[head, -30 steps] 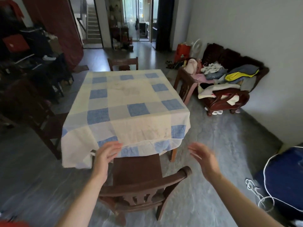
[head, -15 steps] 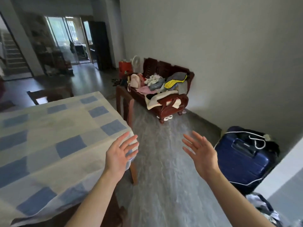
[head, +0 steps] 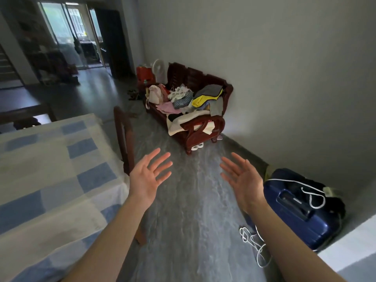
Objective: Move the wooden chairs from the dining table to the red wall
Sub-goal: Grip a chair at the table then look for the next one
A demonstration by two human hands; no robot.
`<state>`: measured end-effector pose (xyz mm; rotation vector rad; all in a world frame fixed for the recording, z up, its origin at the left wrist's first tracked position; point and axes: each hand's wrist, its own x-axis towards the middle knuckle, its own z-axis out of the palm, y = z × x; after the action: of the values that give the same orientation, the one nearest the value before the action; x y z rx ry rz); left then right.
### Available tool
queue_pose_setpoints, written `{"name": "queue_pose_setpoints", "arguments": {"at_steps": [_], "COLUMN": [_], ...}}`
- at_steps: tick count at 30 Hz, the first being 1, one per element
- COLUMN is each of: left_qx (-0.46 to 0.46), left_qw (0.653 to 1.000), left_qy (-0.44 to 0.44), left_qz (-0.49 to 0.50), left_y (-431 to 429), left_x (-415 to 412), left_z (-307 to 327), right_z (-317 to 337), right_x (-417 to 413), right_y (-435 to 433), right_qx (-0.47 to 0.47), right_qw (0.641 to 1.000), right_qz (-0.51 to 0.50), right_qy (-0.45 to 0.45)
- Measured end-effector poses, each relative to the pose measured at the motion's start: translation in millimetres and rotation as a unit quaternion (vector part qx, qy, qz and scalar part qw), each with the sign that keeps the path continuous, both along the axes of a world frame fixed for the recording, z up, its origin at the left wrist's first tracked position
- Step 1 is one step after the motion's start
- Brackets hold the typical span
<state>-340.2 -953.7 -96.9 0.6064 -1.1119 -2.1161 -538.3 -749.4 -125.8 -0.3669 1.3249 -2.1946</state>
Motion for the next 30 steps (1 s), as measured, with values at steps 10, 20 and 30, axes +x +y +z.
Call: {"name": "queue_pose_setpoints", "arguments": {"at_steps": [10, 20, 30], "left_qx": [0.015, 0.003, 0.023], "left_qw": [0.999, 0.997, 0.976], "left_qy": [0.005, -0.007, -0.026], "left_qz": [0.04, 0.076, 0.214], "left_y": [-136, -295, -434], "left_x": [-137, -283, -365], "left_z": [-32, -9, -40], "right_z": [-10, 18, -17], "right_x": [-150, -300, -433], "right_y": [-152, -327, -543], "right_qx": [0.034, 0.028, 0.046], "right_qw": [0.998, 0.995, 0.97], "right_qz": [0.053, 0.091, 0.238], "right_qy": [0.025, 0.017, 0.001]}}
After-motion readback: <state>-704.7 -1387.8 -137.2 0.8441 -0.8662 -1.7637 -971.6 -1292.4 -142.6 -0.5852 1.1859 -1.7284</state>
